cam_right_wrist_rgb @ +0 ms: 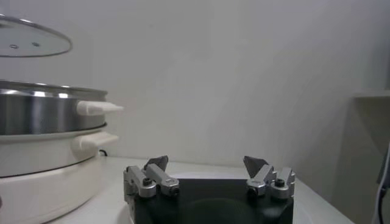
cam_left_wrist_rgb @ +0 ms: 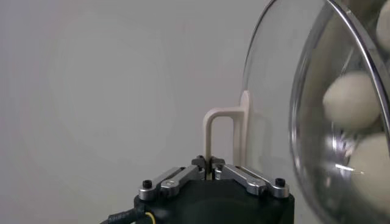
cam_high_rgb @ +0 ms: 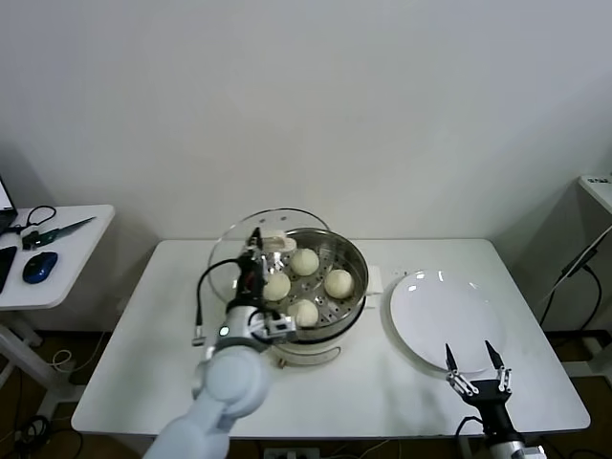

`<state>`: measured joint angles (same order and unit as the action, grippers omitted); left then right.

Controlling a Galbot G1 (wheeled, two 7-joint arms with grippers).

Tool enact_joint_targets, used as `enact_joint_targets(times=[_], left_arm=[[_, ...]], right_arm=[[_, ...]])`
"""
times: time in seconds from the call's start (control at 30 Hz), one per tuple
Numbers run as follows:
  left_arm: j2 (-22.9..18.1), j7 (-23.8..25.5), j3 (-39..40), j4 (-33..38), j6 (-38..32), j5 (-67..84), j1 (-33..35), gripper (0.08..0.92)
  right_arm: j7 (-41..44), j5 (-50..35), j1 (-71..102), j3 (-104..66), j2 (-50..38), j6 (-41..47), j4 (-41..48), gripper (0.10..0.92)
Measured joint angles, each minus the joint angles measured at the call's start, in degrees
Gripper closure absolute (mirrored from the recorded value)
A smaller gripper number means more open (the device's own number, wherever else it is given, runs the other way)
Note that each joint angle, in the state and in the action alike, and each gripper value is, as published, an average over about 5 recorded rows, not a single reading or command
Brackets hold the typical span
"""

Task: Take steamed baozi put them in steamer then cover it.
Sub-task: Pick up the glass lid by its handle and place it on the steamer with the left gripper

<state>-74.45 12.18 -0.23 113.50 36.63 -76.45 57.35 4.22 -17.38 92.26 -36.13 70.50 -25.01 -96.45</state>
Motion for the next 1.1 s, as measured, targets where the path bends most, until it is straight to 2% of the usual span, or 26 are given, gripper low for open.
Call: enact_joint_targets(times=[0.27,0.47,0.7,1.1], left_arm=[[-8.15,0.36,4.84,-5.71,1.85,-6.17,-2.02,0.865],[-11.98,-0.41,6.26,-9.45,2.01,-9.36,-2.13,0.865],[-13.45,-1.06,6.63,-11.5,1.73,-12.35,-1.6,0.865],[-13.41,-1.37,5.86,-13.82,1.24,-14.66,-0.65,0.865]], right_arm=[[-0.2,-0.42,-0.22,-0.04,-0.49,-0.56,0.25,0.203],[-0.33,-0.65,-0.39,-0.23,-0.54,-1.02,0.26,0.203],[-0.51,-0.76,-0.22,-0.38,-0.5,-1.57,0.47,0.203],[-0.55,-0.69,-0.4,-0.42,-0.17,-1.69,0.47,0.203]])
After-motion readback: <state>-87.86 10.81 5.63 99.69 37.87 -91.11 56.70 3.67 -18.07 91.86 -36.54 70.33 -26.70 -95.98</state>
